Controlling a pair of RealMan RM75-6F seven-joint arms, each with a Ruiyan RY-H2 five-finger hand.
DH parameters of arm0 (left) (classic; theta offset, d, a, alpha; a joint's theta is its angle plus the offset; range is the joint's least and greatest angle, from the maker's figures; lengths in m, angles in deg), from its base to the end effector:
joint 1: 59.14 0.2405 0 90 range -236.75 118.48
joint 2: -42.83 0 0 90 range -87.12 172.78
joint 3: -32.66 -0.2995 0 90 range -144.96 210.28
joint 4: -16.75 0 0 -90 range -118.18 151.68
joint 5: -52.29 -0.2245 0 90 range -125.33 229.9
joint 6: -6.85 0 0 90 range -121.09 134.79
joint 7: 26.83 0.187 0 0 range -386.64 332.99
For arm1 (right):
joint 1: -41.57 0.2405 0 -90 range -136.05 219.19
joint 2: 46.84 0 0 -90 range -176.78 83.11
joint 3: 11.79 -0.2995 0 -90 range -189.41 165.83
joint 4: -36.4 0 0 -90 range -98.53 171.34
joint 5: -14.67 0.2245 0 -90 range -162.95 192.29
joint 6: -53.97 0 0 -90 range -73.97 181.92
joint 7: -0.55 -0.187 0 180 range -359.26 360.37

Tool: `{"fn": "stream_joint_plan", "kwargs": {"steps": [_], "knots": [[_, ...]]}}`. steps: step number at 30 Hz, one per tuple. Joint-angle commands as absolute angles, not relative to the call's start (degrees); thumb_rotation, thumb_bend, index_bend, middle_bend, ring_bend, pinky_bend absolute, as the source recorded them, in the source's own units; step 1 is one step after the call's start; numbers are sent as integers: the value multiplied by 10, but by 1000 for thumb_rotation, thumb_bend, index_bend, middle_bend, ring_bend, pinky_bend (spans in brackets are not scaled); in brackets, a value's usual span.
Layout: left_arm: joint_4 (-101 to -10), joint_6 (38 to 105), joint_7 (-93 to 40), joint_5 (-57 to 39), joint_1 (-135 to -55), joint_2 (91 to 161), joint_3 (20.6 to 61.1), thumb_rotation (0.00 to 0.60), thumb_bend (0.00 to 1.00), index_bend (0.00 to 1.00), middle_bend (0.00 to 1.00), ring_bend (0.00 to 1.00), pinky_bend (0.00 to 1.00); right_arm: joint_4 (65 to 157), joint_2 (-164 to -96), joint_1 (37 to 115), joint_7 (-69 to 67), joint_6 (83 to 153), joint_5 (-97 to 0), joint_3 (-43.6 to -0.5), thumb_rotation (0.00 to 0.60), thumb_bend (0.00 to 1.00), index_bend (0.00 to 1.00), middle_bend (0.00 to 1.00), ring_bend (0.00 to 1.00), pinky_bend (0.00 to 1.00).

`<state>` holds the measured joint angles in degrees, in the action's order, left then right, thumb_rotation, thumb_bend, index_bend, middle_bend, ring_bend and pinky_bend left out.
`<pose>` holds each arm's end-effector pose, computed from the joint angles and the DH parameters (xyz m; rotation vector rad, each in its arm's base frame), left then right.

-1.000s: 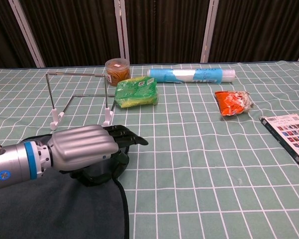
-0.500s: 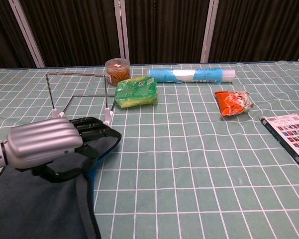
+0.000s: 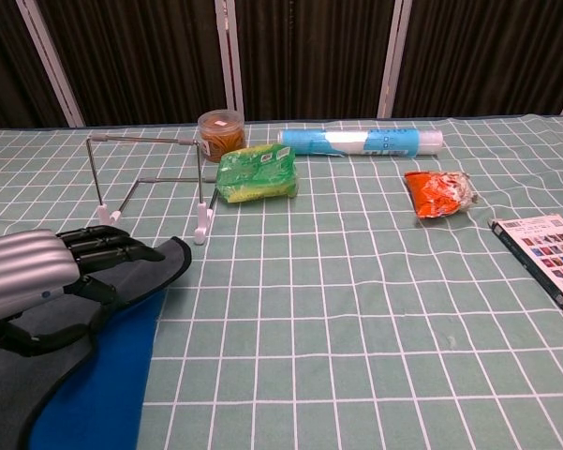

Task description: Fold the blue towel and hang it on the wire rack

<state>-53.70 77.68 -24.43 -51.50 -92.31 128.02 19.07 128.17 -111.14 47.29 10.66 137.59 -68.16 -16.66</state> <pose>-0.2639 0.2921 -0.0445 -2.3229 -0.5356 -0.9174 -0.3611 -0.2418 0.1705 1.3966 -0.7746 0.7615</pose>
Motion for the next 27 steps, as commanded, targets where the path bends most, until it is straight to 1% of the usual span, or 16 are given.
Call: {"fn": "stream_joint_plan", "kwargs": {"steps": [1, 15, 20, 27], "knots": [[-529, 789, -254, -517, -911, 1270, 185, 600, 538, 690, 0, 0, 0, 1284, -1110, 472, 106, 1379, -685, -166, 600, 0, 0, 0, 0, 0], [-507, 832, -284, -530, -870, 1241, 170, 600, 537, 694, 0, 0, 0, 1290, -1110, 472, 110, 1382, -695, -162, 600, 0, 0, 0, 0, 0], [-499, 832, -296, -532, -864, 1226, 165, 600, 537, 693, 0, 0, 0, 1290, -1111, 472, 112, 1381, -695, -162, 600, 0, 0, 0, 0, 0], [-484, 829, -326, -526, -858, 1217, 169, 600, 537, 693, 0, 0, 0, 1290, -1112, 474, 116, 1378, -695, -162, 600, 0, 0, 0, 0, 0]]}}
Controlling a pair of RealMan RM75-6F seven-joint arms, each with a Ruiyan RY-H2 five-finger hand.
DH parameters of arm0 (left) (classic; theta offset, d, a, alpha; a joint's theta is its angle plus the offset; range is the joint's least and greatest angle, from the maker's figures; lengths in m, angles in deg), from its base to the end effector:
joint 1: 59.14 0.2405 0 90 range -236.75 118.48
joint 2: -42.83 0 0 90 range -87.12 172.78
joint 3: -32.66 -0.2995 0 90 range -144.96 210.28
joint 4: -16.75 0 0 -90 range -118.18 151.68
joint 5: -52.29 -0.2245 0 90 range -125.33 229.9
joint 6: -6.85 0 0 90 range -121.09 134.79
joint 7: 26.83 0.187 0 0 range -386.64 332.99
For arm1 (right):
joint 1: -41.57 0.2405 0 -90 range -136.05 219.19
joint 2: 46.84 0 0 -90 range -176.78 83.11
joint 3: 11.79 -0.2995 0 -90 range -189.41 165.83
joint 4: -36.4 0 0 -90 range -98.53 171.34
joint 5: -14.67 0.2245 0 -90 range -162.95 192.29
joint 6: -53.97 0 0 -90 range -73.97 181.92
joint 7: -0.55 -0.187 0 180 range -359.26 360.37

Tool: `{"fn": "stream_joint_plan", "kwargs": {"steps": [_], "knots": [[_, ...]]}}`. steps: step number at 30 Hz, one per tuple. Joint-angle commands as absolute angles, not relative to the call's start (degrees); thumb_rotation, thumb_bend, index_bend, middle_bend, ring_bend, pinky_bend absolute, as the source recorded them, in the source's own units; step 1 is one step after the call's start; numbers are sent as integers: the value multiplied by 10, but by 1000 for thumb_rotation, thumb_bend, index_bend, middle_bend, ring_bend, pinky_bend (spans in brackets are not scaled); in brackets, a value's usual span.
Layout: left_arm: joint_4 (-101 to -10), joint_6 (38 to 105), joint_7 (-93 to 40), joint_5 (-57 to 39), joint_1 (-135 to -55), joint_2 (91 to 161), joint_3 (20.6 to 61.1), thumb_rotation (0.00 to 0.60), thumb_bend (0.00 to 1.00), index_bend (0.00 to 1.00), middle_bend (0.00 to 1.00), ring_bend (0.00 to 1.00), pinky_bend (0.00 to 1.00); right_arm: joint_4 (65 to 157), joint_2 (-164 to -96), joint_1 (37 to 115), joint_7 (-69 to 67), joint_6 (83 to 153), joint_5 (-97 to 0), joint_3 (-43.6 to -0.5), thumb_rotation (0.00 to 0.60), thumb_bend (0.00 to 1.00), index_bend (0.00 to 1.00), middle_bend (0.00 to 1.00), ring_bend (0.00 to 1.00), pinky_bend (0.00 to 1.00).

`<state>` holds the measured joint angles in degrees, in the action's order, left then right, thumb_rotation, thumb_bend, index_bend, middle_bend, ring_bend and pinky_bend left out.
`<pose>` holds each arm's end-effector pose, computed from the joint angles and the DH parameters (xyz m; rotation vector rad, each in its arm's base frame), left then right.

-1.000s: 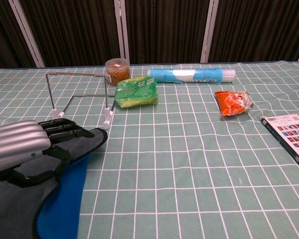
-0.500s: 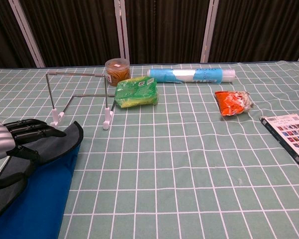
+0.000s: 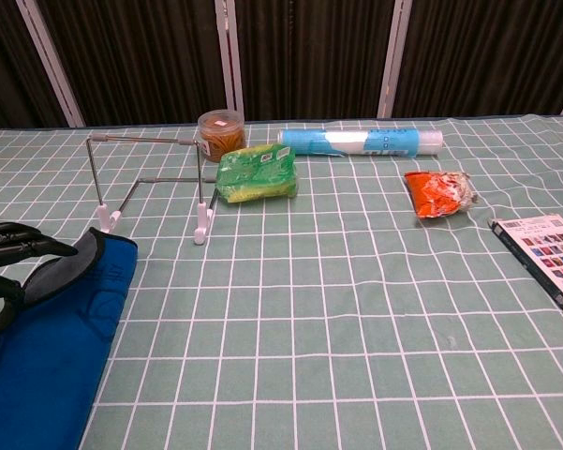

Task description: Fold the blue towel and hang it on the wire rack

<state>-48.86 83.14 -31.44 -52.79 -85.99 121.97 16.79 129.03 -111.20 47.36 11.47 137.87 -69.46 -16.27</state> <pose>-0.3292 0.2748 0.0129 -2.2406 -0.6145 -0.8306 -0.3540 -0.2405 0.1663 1.4189 -0.7652 0.7734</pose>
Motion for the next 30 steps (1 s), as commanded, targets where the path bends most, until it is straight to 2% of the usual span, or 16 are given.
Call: {"fn": "stream_joint_plan", "kwargs": {"steps": [1, 9, 12, 13, 15, 16, 17, 18, 20, 21, 26, 30], "knots": [[-482, 828, -330, -527, -858, 1217, 169, 600, 537, 694, 0, 0, 0, 1291, -1113, 474, 117, 1378, -695, -162, 600, 0, 0, 0, 0, 0], [-469, 820, -347, -528, -854, 1222, 170, 600, 538, 691, 0, 0, 0, 1292, -1114, 475, 121, 1377, -696, -162, 600, 0, 0, 0, 0, 0], [-466, 819, -347, -528, -852, 1224, 171, 600, 538, 650, 0, 0, 0, 1292, -1113, 474, 120, 1378, -696, -162, 600, 0, 0, 0, 0, 0], [-464, 819, -346, -528, -852, 1224, 172, 600, 537, 590, 0, 0, 0, 1292, -1113, 474, 120, 1379, -696, -162, 600, 0, 0, 0, 0, 0], [-463, 813, -339, -525, -851, 1222, 173, 600, 514, 369, 0, 0, 0, 1292, -1113, 474, 119, 1379, -696, -162, 600, 0, 0, 0, 0, 0], [-465, 811, -335, -523, -850, 1219, 175, 600, 456, 196, 0, 0, 0, 1292, -1112, 474, 118, 1379, -696, -162, 600, 0, 0, 0, 0, 0], [-468, 812, -335, -521, -849, 1216, 176, 600, 369, 70, 0, 0, 0, 1292, -1112, 474, 118, 1380, -697, -162, 600, 0, 0, 0, 0, 0], [-473, 814, -341, -520, -848, 1211, 177, 600, 303, 21, 0, 0, 0, 1292, -1112, 473, 117, 1380, -697, -162, 600, 0, 0, 0, 0, 0], [-481, 824, -354, -519, -846, 1201, 179, 600, 175, 0, 0, 0, 0, 1293, -1111, 473, 116, 1380, -697, -162, 600, 0, 0, 0, 0, 0], [-485, 831, -359, -519, -844, 1195, 180, 600, 155, 0, 0, 0, 0, 1293, -1111, 473, 115, 1381, -697, -162, 600, 0, 0, 0, 0, 0], [-509, 857, -368, -503, -838, 1167, 200, 600, 136, 0, 0, 0, 0, 1295, -1109, 472, 113, 1382, -700, -161, 600, 0, 0, 0, 0, 0], [-542, 848, -363, -474, -843, 1154, 228, 600, 136, 0, 0, 0, 0, 1298, -1107, 473, 111, 1382, -703, -160, 600, 0, 0, 0, 0, 0]]}}
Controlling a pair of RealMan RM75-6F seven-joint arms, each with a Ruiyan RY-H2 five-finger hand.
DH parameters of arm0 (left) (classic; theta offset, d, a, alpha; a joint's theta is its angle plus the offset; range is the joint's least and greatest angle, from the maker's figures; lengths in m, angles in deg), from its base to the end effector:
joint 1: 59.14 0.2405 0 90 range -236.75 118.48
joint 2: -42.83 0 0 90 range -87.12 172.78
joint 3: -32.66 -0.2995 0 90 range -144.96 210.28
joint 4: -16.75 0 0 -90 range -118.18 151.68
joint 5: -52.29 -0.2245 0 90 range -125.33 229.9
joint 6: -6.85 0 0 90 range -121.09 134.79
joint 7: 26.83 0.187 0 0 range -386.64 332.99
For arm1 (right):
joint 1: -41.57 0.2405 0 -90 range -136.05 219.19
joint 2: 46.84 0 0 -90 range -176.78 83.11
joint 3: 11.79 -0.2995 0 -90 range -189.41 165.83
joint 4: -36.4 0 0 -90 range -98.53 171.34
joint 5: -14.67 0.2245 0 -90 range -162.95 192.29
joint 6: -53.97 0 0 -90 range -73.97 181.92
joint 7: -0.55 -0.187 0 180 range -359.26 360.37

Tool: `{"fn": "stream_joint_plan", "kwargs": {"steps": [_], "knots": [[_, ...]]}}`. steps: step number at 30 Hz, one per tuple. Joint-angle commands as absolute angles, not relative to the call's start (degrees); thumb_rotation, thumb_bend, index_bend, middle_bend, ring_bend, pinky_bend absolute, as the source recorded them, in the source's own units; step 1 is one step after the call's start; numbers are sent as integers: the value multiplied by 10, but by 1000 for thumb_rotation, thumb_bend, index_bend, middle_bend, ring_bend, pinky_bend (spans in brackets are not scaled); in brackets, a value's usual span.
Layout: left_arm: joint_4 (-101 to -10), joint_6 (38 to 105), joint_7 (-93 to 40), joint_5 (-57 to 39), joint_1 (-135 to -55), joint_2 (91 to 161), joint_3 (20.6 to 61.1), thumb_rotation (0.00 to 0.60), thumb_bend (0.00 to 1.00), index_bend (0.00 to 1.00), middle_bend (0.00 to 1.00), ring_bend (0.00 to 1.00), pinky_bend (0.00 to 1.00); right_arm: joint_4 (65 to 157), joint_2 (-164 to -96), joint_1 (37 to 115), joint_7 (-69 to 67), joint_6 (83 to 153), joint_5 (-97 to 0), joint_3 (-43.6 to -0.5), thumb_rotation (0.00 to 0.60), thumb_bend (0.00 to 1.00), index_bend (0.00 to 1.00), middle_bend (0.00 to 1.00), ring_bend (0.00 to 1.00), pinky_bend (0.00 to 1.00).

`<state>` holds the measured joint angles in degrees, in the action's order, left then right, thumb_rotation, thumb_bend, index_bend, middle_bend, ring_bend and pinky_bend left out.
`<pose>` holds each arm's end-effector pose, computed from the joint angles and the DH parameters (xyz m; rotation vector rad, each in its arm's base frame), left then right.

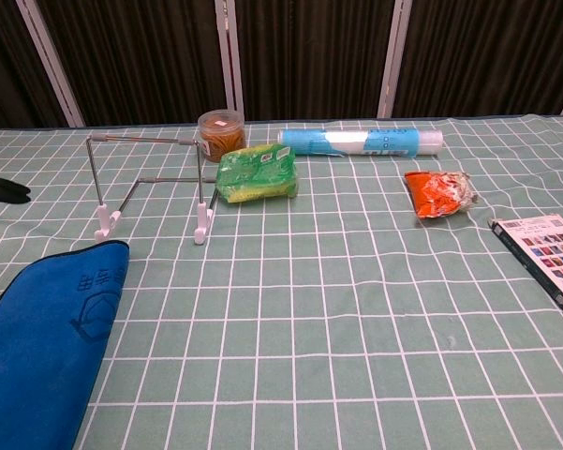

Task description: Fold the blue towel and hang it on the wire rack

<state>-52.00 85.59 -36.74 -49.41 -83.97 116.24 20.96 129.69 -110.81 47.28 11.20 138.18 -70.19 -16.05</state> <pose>-0.3352 0.2915 0.0673 -2.0603 -0.7014 -0.8975 -0.3502 -0.2389 0.1669 1.4259 -0.7654 0.7868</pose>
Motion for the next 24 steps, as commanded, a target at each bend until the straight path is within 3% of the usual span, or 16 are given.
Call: {"fn": "stream_joint_plan", "kwargs": {"steps": [1, 3, 4, 5, 6, 7, 8, 9, 13, 19, 24], "knots": [[-552, 837, -356, -465, -846, 1152, 234, 600, 136, 0, 0, 0, 0, 1299, -1107, 473, 112, 1382, -704, -160, 600, 0, 0, 0, 0, 0], [-576, 811, -333, -438, -853, 1152, 251, 600, 137, 0, 57, 27, 1, 1300, -1107, 473, 112, 1383, -705, -160, 600, 0, 0, 0, 0, 0], [-585, 802, -314, -422, -856, 1156, 264, 600, 136, 0, 210, 164, 85, 1301, -1107, 473, 112, 1383, -706, -160, 600, 0, 0, 0, 0, 0], [-598, 782, -288, -400, -859, 1162, 276, 600, 136, 0, 426, 374, 274, 1301, -1107, 473, 113, 1383, -707, -160, 600, 0, 0, 0, 0, 0], [-608, 765, -269, -381, -862, 1166, 284, 600, 135, 1, 576, 532, 445, 1301, -1107, 474, 113, 1383, -707, -159, 600, 0, 0, 0, 0, 0], [-617, 752, -248, -362, -865, 1171, 293, 600, 136, 20, 748, 728, 723, 1301, -1107, 474, 113, 1382, -707, -159, 600, 0, 0, 0, 0, 0], [-624, 743, -230, -347, -867, 1176, 301, 600, 136, 57, 839, 829, 898, 1301, -1107, 474, 113, 1382, -707, -159, 600, 0, 0, 0, 0, 0], [-624, 734, -215, -337, -871, 1182, 308, 600, 136, 88, 877, 868, 962, 1301, -1107, 474, 112, 1382, -706, -160, 600, 0, 0, 0, 0, 0], [-620, 679, -160, -275, -891, 1212, 336, 600, 170, 214, 946, 933, 1000, 1297, -1108, 475, 111, 1377, -702, -160, 600, 0, 0, 0, 0, 0], [-592, 616, -133, -228, -919, 1250, 354, 600, 309, 269, 952, 938, 1000, 1291, -1109, 477, 107, 1371, -692, -163, 600, 0, 0, 0, 0, 0], [-565, 601, -136, -223, -930, 1275, 358, 600, 355, 301, 951, 937, 1000, 1289, -1110, 477, 107, 1367, -687, -164, 600, 0, 0, 0, 0, 0]]}}
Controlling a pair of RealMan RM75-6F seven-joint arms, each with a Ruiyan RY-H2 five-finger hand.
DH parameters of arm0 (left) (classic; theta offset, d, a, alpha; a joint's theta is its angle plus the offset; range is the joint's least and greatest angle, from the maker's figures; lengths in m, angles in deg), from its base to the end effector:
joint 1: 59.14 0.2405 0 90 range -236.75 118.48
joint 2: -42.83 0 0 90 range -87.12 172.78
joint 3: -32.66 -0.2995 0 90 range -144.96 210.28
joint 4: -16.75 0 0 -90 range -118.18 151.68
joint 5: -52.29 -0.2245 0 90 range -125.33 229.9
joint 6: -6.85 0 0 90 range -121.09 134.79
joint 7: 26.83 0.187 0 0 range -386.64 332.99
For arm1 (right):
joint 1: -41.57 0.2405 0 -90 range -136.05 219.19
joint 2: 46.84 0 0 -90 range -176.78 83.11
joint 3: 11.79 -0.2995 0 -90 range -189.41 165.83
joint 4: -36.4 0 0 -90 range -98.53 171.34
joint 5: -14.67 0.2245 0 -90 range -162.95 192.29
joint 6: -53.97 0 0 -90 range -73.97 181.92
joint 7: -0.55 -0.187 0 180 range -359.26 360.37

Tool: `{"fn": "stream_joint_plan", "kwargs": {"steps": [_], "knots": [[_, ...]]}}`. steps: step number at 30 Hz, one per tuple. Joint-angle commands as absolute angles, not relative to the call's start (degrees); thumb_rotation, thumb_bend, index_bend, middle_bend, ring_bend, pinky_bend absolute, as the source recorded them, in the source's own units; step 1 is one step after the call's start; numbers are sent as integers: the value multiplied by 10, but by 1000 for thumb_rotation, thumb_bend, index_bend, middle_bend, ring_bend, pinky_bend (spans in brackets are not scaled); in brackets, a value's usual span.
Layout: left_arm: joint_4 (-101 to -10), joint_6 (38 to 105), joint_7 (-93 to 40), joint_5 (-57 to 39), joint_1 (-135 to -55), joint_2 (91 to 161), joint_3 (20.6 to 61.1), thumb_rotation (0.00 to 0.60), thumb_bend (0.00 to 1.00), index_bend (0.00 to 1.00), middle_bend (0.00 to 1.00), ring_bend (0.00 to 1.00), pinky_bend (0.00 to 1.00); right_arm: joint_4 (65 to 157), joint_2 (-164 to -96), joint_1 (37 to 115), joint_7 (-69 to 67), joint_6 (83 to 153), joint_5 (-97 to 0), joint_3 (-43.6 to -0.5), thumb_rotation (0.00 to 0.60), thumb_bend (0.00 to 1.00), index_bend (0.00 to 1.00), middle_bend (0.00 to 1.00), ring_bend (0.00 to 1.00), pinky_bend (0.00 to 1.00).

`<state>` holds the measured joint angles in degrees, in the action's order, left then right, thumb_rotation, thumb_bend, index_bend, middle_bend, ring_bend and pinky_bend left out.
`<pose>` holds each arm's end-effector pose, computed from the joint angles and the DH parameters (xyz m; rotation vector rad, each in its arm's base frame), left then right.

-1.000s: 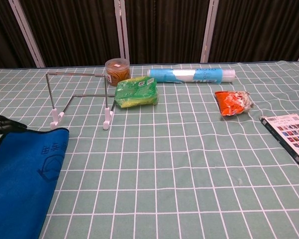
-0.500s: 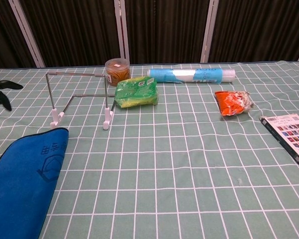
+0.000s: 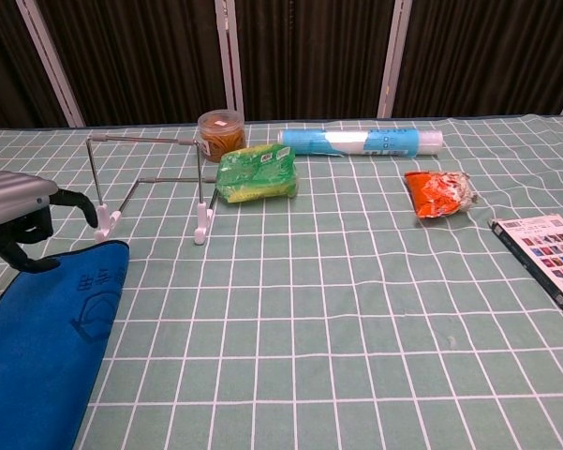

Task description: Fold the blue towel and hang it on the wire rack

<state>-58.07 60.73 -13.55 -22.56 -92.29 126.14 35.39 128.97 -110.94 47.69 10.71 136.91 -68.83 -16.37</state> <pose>-0.2956 0.3848 -0.0133 -1.9003 -0.8473 -0.6576 -0.3561 -0.2430 0.1664 1.4195 -0.7833 0.7702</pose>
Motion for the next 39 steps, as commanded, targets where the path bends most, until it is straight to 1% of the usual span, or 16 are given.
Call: {"fn": "stream_joint_plan", "kwargs": {"steps": [1, 9, 30, 39], "knots": [[-559, 597, -141, -222, -932, 1281, 359, 600, 355, 303, 951, 937, 1000, 1288, -1110, 478, 107, 1366, -685, -164, 600, 0, 0, 0, 0, 0], [-516, 582, -172, -236, -948, 1313, 361, 600, 388, 326, 952, 934, 1000, 1285, -1112, 480, 107, 1359, -679, -164, 600, 0, 0, 0, 0, 0], [-496, 562, -150, -227, -968, 1353, 365, 600, 407, 361, 951, 928, 1000, 1281, -1114, 483, 109, 1352, -674, -163, 600, 0, 0, 0, 0, 0], [-481, 559, -158, -227, -971, 1365, 364, 600, 437, 455, 951, 927, 1000, 1279, -1115, 484, 110, 1349, -671, -164, 600, 0, 0, 0, 0, 0]]}}
